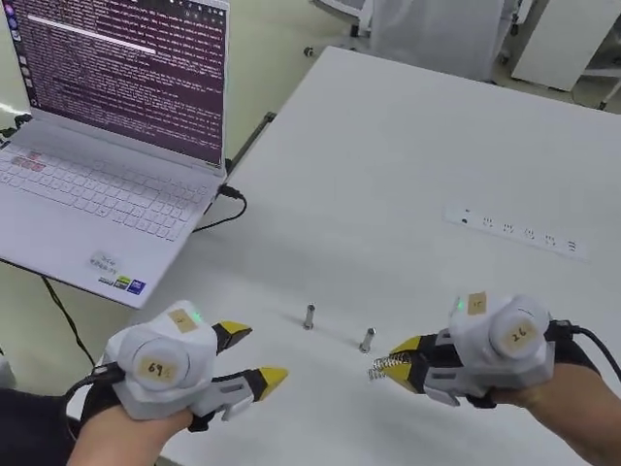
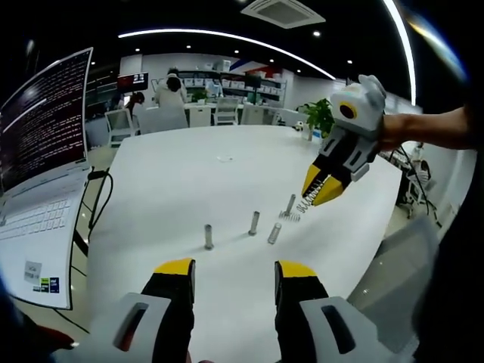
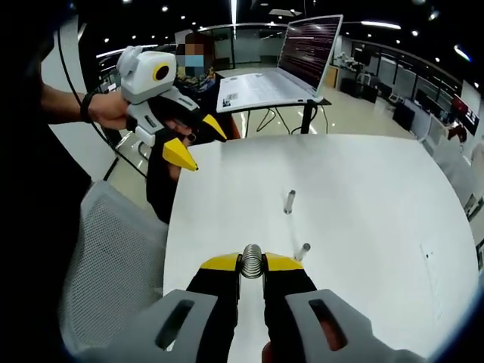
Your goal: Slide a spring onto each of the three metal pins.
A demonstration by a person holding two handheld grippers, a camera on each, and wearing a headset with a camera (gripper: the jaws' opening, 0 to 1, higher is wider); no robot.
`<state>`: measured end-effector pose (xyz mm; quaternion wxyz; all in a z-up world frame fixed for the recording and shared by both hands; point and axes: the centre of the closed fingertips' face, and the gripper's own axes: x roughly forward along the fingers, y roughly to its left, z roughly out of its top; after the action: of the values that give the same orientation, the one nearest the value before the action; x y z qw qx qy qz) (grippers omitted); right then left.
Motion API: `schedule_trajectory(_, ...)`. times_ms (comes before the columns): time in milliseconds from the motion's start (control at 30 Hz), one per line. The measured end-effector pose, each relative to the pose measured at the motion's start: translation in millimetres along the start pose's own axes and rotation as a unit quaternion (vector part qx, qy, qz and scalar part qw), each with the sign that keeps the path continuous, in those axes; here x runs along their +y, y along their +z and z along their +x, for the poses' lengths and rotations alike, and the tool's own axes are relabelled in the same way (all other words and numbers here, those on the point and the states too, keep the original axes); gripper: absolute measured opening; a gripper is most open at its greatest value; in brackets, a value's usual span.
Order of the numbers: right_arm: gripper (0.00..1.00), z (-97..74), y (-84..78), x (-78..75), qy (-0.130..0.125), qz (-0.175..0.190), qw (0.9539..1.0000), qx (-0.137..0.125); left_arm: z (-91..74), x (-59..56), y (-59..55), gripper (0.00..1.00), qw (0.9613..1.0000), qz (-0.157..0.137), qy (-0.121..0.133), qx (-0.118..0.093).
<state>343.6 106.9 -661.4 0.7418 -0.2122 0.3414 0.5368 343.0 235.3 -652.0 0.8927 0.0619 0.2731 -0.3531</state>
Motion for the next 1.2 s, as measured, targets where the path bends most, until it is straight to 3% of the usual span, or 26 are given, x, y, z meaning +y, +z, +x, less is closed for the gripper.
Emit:
schedule_trajectory(167,0.09,7.7,8.3,-6.2,0.012,-0.021,0.9996,0.011,-1.0,2.3,2.2,0.37,1.0000,-0.003,0.007,-0.003)
schedule_trajectory(367,0.09,16.7,21.0,-20.3,0.015,-0.032,0.9993,0.009,-2.0,3.2,3.5,0.37,0.9999,-0.005,0.014,-0.003)
schedule_trajectory(567,0.08,24.9,32.0,-24.1,0.019,-0.042,0.9989,0.009,-5.0,3.7,1.3,0.37,0.9998,-0.004,0.018,-0.002)
schedule_trajectory(933,0.09,33.8,50.2,-39.9,0.006,-0.051,0.9985,0.017,-9.2,10.1,0.5,0.40,0.9997,-0.009,0.021,-0.009)
schedule_trajectory(1200,0.09,45.8,51.9,-49.1,0.001,-0.048,0.9984,0.029,-12.7,14.3,3.5,0.46,0.9994,-0.015,0.026,-0.018)
